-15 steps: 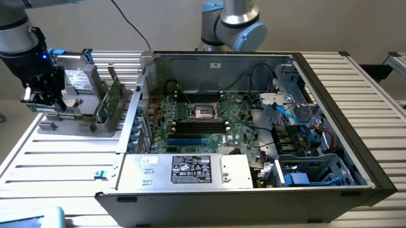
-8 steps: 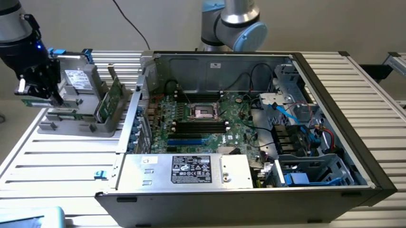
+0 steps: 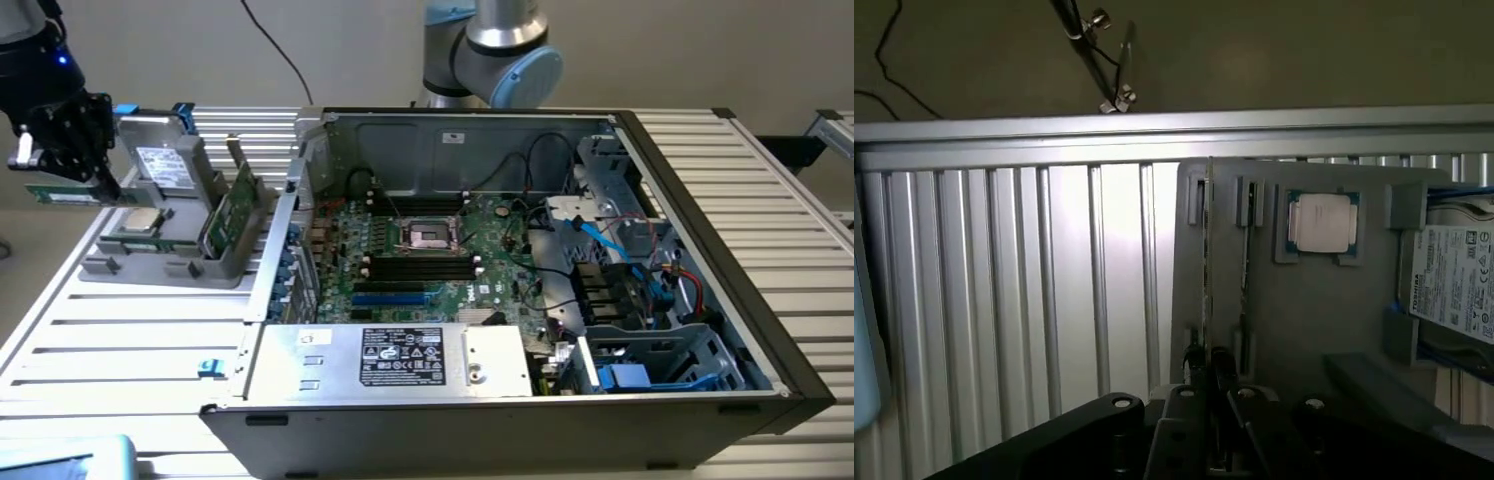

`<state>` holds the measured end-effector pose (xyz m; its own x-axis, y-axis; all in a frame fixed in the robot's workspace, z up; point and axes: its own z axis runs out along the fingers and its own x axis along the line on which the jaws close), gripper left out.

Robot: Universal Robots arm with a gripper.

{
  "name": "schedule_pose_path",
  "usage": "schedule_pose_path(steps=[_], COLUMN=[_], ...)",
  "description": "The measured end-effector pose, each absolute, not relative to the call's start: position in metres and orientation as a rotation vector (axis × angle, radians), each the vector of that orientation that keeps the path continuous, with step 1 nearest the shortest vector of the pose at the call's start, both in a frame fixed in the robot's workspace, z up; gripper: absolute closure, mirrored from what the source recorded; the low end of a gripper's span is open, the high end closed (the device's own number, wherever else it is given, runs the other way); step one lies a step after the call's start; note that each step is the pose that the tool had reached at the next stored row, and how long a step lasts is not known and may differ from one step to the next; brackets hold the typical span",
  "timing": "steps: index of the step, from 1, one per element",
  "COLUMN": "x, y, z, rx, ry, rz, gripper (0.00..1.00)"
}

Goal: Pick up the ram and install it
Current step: 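Pick up the ram and move it above insertion slot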

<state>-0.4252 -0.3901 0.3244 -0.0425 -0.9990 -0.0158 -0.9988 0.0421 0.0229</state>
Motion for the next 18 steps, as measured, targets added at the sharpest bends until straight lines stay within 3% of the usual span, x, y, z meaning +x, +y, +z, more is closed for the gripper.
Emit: schedule_pose_path(steps=[18], x=[-0.396], y=[-0.4], z=[0.363], rx=[2.197], ry=[-2.265], rz=[-0.075], gripper=[0.86])
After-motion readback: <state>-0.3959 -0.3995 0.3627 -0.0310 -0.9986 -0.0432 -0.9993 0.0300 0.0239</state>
